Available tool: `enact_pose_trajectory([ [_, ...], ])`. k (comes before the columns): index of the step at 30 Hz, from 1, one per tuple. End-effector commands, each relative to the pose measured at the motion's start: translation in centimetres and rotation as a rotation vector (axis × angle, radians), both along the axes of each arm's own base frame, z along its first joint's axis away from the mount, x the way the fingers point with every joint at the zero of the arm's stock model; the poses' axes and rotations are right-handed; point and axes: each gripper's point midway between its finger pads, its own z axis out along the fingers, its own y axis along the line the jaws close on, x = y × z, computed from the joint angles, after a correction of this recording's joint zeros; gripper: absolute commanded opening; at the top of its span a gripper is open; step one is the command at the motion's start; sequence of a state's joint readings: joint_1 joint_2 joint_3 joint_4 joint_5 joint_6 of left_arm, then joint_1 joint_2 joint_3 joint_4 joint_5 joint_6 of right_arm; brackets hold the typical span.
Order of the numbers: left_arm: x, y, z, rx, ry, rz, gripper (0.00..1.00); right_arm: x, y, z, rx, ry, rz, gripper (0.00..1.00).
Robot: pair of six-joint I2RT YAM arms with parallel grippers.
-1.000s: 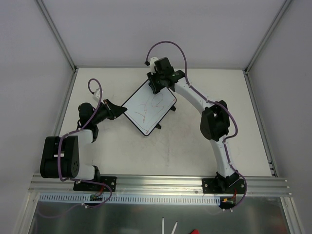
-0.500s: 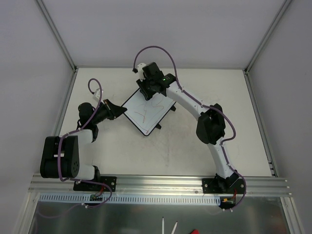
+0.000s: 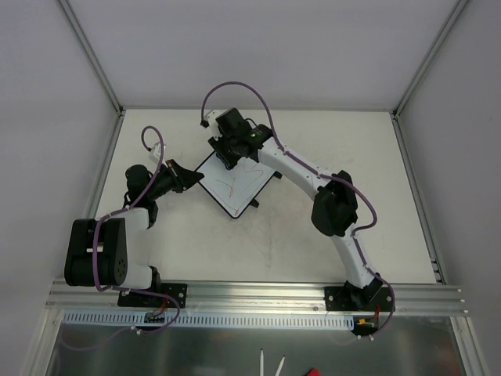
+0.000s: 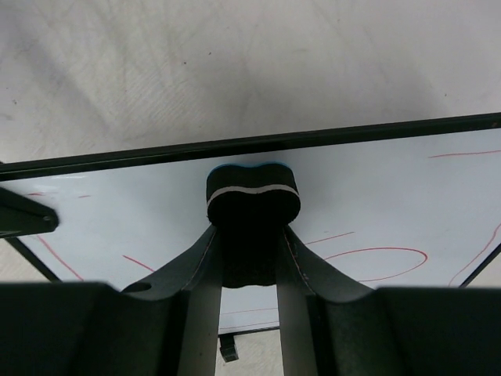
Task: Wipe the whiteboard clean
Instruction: Hold the whiteboard at the whiteboard stand.
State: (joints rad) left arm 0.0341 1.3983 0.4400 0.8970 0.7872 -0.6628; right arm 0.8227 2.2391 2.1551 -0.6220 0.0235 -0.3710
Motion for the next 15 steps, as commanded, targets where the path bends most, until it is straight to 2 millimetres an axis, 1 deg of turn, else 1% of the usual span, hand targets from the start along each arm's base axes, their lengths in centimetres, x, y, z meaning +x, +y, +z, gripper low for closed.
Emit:
enact_pose_trajectory([
  [1, 0.3, -0.9, 3.7, 0.036, -0.183, -0.077, 0.0, -6.5, 4.6, 0.2, 0.042, 0.087, 0.161, 0.0],
  [8, 0.3, -1.0, 3.8, 0.037, -0.183, -0.081, 0.0, -9.5, 6.6, 0.4, 0.035, 0.075, 0.211, 0.0],
  [15, 0.3, -1.0, 3.7, 0.036, -0.18, -0.081, 0.0, -11.1, 7.5, 0.7, 0.018, 0.055, 0.237, 0.0],
])
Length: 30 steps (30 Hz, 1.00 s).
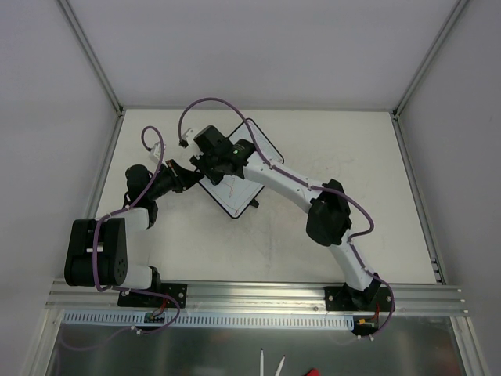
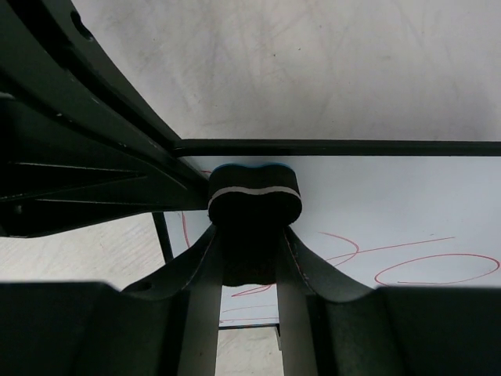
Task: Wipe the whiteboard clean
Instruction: Hold the whiteboard at the whiteboard stand.
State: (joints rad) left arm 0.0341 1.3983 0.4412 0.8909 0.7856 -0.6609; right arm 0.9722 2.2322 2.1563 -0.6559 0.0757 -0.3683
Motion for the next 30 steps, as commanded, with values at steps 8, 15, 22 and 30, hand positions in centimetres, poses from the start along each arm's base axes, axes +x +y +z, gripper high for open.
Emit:
enact_pose_trajectory([
  [8, 0.3, -1.0, 3.9, 0.037, -0.186, -0.082, 0.0, -3.4, 1.6, -0.3, -0.018, 0.039, 0.043, 0.0],
  [15, 0.3, -1.1, 3.9, 0.037, -0.186, -0.082, 0.0, -3.4, -0.2, -2.4, 0.009, 0.165, -0.003, 0.0],
  [22, 0.3, -1.0, 3.9, 0.035, -0.184, -0.079, 0.0, -4.5, -1.9, -4.6, 0.017, 0.192, -0.024, 0.0],
  [30, 0.3, -1.1, 3.9, 0.035, -0.183, -0.08, 0.0, -6.1, -5.4, -8.4, -0.007, 0.236, -0.079, 0.0],
])
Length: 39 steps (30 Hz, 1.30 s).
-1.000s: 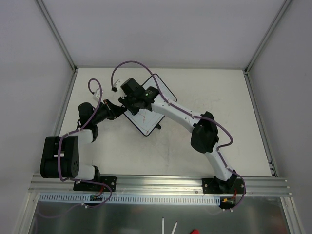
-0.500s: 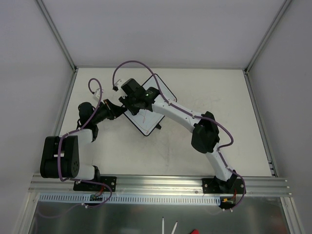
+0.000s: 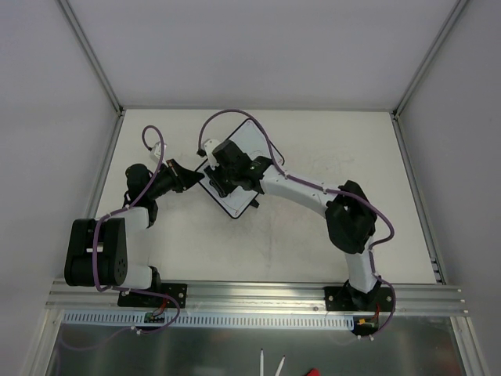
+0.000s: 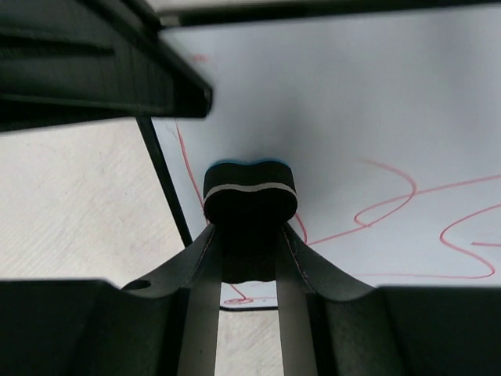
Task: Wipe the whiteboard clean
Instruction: Hold the whiteboard at the whiteboard stand.
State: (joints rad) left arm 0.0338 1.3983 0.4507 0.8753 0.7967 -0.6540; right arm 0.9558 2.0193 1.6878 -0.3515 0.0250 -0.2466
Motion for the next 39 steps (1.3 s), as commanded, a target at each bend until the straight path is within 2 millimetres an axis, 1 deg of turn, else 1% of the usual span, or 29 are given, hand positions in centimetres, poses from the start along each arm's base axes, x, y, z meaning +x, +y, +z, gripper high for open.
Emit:
enact_pose_trajectory([
  [1, 0.3, -1.0, 3.8, 0.03, -0.183, -0.069, 0.0, -3.7, -3.0, -5.7, -0.107, 0.17, -0.008, 0.0],
  [2, 0.4, -1.0, 3.8, 0.029, -0.182, -0.068, 0.0, -4.1, -4.0, -6.4, -0.121, 0.181, -0.019, 0.0],
  [4, 0.4, -1.0, 3.7, 0.029, -0.18, -0.068, 0.0, -4.1, -4.7, -6.9, -0.116, 0.182, -0.038, 0.0],
  [5, 0.4, -1.0, 3.8, 0.028, -0.181, -0.068, 0.0, -4.3, -5.6, -7.4, -0.121, 0.195, -0.058, 0.0],
  [8, 0.5, -0.9, 3.8, 0.024, -0.179, -0.068, 0.0, -4.1, -6.5, -7.7, -0.11, 0.196, -0.091, 0.0],
  [9, 0.5, -1.0, 3.7, 0.023, -0.178, -0.069, 0.0, -4.3, -6.9, -7.8, -0.112, 0.198, -0.094, 0.0],
  [11, 0.5, -1.0, 3.7, 0.022, -0.175, -0.071, 0.0, -4.2, -7.0, -7.8, -0.106, 0.195, -0.099, 0.0],
  [15, 0.5, -1.0, 3.7, 0.018, -0.174, -0.072, 0.0, -4.5, -6.6, -7.4, -0.082, 0.197, -0.086, 0.0],
  [20, 0.5, -1.1, 3.7, 0.015, -0.172, -0.073, 0.0, -4.6, -5.3, -5.8, -0.066, 0.117, -0.063, 0.0],
  [24, 0.5, -1.1, 3.8, 0.012, -0.17, -0.073, 0.0, -4.3, -4.6, -4.3, -0.07, 0.03, -0.066, 0.0],
  [27, 0.6, -1.0, 3.8, 0.013, -0.17, -0.07, 0.0, -3.7, -4.1, -2.9, -0.029, -0.017, -0.073, 0.0],
  [30, 0.6, -1.0, 3.7, 0.011, -0.16, -0.071, 0.0, -3.3, -3.9, -1.9, -0.003, -0.057, -0.07, 0.0],
  [33, 0.7, -0.9, 3.6, 0.009, -0.154, -0.063, 0.0, -3.0, -3.4, -1.3, 0.02, -0.079, -0.066, 0.0],
  [37, 0.8, -0.9, 3.4, 0.008, -0.149, -0.062, 0.0, -2.6, -2.1, 0.3, 0.048, -0.112, -0.051, 0.0],
  [39, 0.8, -1.0, 3.4, 0.008, -0.147, -0.063, 0.0, -2.4, -1.7, 0.7, 0.052, -0.112, -0.045, 0.0],
])
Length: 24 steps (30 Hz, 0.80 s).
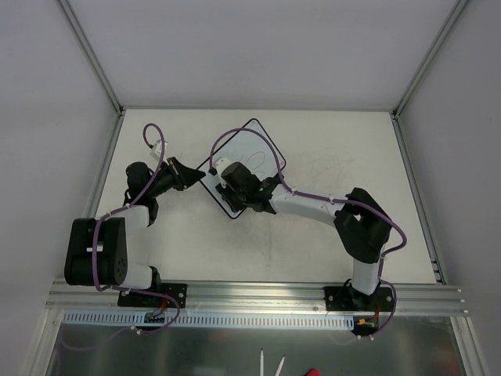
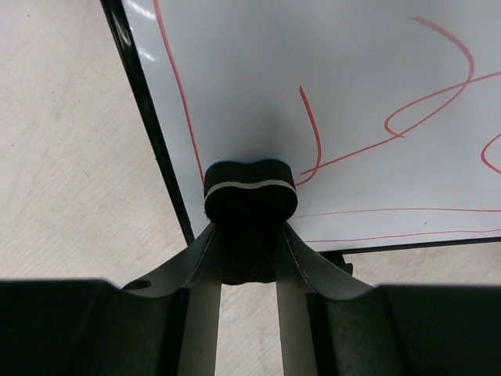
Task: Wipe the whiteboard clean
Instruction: Hold the whiteboard at the whiteboard stand.
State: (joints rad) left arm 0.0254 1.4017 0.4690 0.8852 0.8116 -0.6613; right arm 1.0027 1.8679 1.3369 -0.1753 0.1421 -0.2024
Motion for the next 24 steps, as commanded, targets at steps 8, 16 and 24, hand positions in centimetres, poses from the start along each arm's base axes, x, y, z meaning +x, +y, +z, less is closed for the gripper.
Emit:
enact_pose_trajectory([
  [8, 0.6, -0.5, 2.6, 0.015, -0.126, -0.042, 0.0, 1.8, 4.6, 6.0, 0.096, -0.074, 0.054, 0.0],
  [16, 0.7, -0.5, 2.7, 0.017, -0.131, -0.038, 0.0, 2.2, 6.5, 6.2, 0.093, -0.06, 0.076, 0.0],
  [24, 0.6, -0.5, 2.8, 0.019, -0.132, -0.038, 0.0, 2.7, 6.5, 5.7, 0.066, -0.067, 0.059, 0.0],
])
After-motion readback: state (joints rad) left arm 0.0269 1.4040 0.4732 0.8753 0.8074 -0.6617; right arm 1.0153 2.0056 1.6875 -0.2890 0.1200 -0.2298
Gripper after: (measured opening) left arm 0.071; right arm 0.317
